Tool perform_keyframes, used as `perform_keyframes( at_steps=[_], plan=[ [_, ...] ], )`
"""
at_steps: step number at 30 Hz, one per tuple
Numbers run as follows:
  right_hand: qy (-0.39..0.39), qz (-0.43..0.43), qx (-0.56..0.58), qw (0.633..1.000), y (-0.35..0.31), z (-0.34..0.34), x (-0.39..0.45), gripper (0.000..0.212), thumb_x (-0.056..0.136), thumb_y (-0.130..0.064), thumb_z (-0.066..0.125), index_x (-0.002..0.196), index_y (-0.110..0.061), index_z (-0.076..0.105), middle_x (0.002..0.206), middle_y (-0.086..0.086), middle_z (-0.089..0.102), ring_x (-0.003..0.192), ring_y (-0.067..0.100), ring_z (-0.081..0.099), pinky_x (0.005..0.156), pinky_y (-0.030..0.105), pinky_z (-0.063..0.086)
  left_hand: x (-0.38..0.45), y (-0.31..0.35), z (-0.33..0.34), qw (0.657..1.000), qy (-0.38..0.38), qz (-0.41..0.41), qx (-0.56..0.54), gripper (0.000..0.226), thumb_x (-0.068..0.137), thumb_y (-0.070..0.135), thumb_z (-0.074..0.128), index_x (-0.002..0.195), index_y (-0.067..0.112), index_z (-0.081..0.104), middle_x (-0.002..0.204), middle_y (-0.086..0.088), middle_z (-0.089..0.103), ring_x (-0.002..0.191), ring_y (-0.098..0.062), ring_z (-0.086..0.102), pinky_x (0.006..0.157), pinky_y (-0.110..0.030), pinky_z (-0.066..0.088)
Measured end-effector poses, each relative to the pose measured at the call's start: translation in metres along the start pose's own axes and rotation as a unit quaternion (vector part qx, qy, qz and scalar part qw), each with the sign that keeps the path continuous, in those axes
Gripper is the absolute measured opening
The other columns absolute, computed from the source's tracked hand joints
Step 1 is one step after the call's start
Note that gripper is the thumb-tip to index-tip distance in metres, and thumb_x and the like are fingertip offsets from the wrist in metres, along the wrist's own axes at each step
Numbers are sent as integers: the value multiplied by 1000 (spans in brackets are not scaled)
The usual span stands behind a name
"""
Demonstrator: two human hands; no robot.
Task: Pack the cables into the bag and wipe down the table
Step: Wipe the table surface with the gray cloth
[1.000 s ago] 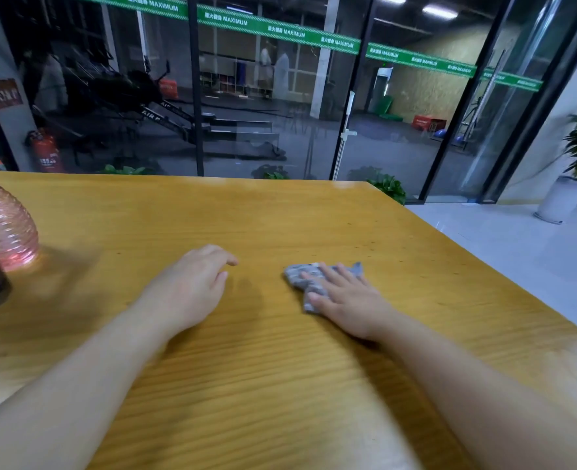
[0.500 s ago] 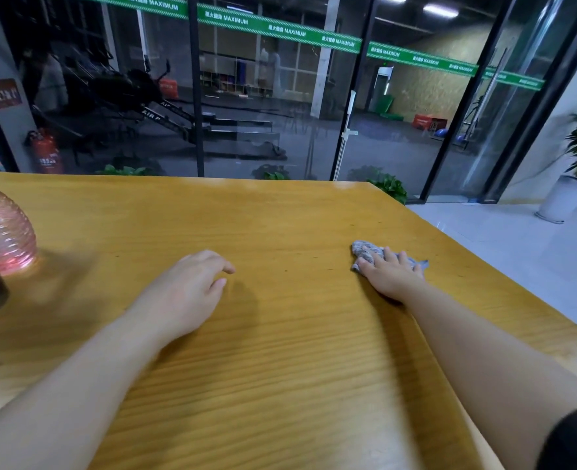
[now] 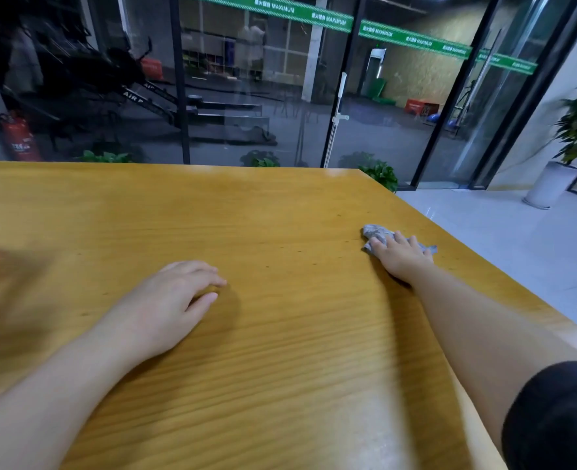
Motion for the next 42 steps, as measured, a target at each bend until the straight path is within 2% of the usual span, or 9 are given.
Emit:
perform_keyframes(
  at_steps=[4,6,13,16,19,26,32,37,42],
  plan=[
    [1,34,8,999,26,-3,17,59,95,-57,8,149,-35,17,159,-3,4,146,27,-3,114,53,4,4,11,8,998,-41,37,-11,33,96,37,38,127,42,49,134,27,33,127,11,19,88,9,-2],
    [8,56,14,998,38,-5,25,61,95,-56,8,150,-31,15,159,-2,3,146,26,-3,114,53,3,5,14,12,997,-57,56,-10,34,96,38,37,127,44,48,134,29,30,123,16,11,88,10,-6],
    [34,147,39,988,49,-7,58,59,95,-53,7,150,-32,8,160,1,3,145,28,-2,114,54,0,5,13,24,995,-82,45,-33,31,93,43,37,121,53,48,129,39,28,121,23,11,91,8,1],
    [22,148,37,988,46,-11,75,59,96,-53,8,150,-32,8,160,1,3,145,28,-1,114,54,1,5,11,25,995,-84,47,-33,31,92,46,36,118,56,48,127,42,26,117,30,6,94,7,3],
    [9,123,27,992,41,-14,92,60,95,-54,8,151,-32,11,160,1,5,145,28,-1,114,54,2,5,9,25,994,-88,45,-42,30,91,46,36,116,57,49,124,45,28,115,36,4,94,7,4],
    [-5,43,-3,999,1,-14,105,65,94,-56,8,151,-27,12,159,1,5,145,25,2,114,53,4,7,7,23,994,-78,37,-63,36,83,55,30,110,57,55,120,47,37,123,27,16,98,3,12],
    [-14,-62,-14,998,-63,-8,93,64,94,-56,11,149,-26,22,157,2,16,144,26,10,113,53,10,4,6,21,995,-64,30,-72,27,91,44,41,110,52,58,119,45,42,122,28,20,96,4,14],
    [-31,-173,-29,984,-118,4,68,62,96,-55,14,151,-26,13,159,-2,4,145,22,1,113,52,4,4,9,21,996,-75,29,-38,31,94,42,34,119,53,50,128,42,34,124,27,14,106,-4,3],
    [-50,-241,-44,968,-149,15,40,62,95,-59,14,150,-32,7,160,-4,-2,146,21,-6,113,50,0,5,12,9,1000,-14,0,6,36,96,38,31,126,46,48,134,34,34,127,18,11,105,-7,-8]
  ],
)
Point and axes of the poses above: each hand's wrist, its own x-axis towards the middle knuckle, its own z-axis out of the palm, y = z × x, the point moved 3 cm from there along x, towards the middle knuckle
